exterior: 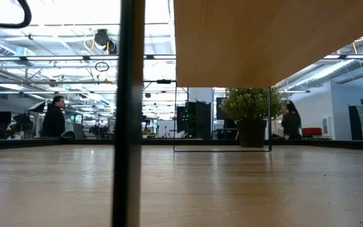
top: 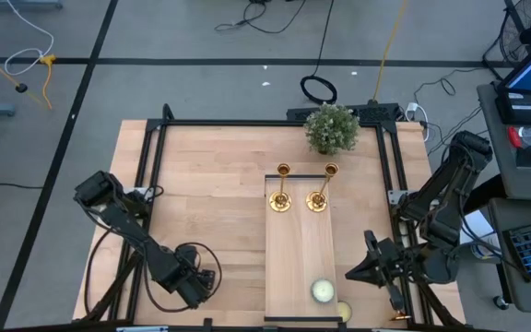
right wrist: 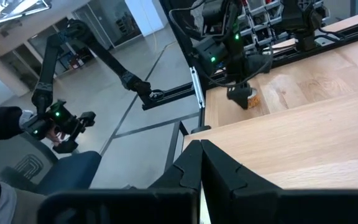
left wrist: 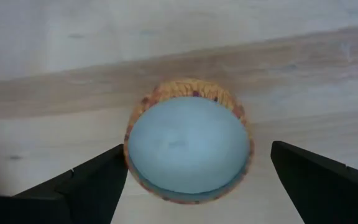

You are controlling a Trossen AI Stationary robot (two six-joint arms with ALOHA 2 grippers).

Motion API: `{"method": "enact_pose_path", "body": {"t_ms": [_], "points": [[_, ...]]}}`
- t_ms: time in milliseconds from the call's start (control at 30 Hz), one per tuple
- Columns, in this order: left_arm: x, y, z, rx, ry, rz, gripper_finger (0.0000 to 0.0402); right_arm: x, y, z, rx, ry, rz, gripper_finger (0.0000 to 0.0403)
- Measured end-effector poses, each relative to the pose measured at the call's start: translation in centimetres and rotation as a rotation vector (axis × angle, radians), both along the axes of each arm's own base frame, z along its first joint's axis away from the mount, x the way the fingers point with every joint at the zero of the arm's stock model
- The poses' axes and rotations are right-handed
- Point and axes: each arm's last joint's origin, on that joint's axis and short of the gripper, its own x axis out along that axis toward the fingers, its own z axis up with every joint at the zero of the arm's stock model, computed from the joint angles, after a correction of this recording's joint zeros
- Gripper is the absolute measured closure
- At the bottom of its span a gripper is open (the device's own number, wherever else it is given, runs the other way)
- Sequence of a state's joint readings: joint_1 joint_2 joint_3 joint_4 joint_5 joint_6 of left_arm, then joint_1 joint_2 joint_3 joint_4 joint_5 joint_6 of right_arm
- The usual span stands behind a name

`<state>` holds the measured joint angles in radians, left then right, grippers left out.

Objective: Pick & Place candle stick holders
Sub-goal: Put the yellow patterned scented candle on the shelf

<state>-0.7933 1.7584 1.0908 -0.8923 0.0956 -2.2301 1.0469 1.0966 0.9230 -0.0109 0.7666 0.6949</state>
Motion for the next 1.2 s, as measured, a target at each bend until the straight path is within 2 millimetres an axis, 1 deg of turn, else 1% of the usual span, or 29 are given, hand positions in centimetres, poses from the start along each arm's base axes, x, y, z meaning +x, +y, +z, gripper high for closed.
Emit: {"method": "enact_pose_path", "body": {"t_ms": [200,300,400,500,700,900,1000,1067,1200], "points": [[0.1,0.1,-1.4,-0.042,-0.064,-0.015,0.0005,0.1,-0.1,0.0,-0.001,0.0,-0.005,0.0403],[0.2,0.4,-1.6,-0.053,-0.054,-0.031,0.0005,0.1,-0.1,0.0,-0.003,0.0,-0.003,0.0403],[0.4,0.8,-1.7,-0.029,-0.054,-0.045,0.001,0.1,-0.1,0.0,-0.003,0.0,-0.002,0.0403],[0.5,1.3,-1.7,-0.002,-0.052,-0.041,0.0034,0.1,-0.1,0.0,-0.003,0.0,-0.002,0.0403],[0.8,1.4,-1.7,-0.052,-0.033,-0.073,0.0107,0.1,-0.1,0.0,0.001,0.002,0.001,0.0403],[1.0,1.2,-1.5,-0.079,-0.03,-0.083,0.0107,0.1,-0.1,0.0,0.008,0.004,0.0,0.0403],[1.4,0.9,-0.7,-0.089,-0.069,-0.094,0.0107,0.1,-0.1,0.0,0.008,0.004,0.0,0.0403],[2.1,0.7,0.4,-0.1,-0.116,-0.102,0.0107,0.1,-0.1,0.0,0.006,0.003,0.001,0.0403],[3.7,0.4,4.0,-0.114,-0.28,-0.133,0.0107,0.1,-0.1,0.0,0.001,0.002,0.002,0.0403]]}}
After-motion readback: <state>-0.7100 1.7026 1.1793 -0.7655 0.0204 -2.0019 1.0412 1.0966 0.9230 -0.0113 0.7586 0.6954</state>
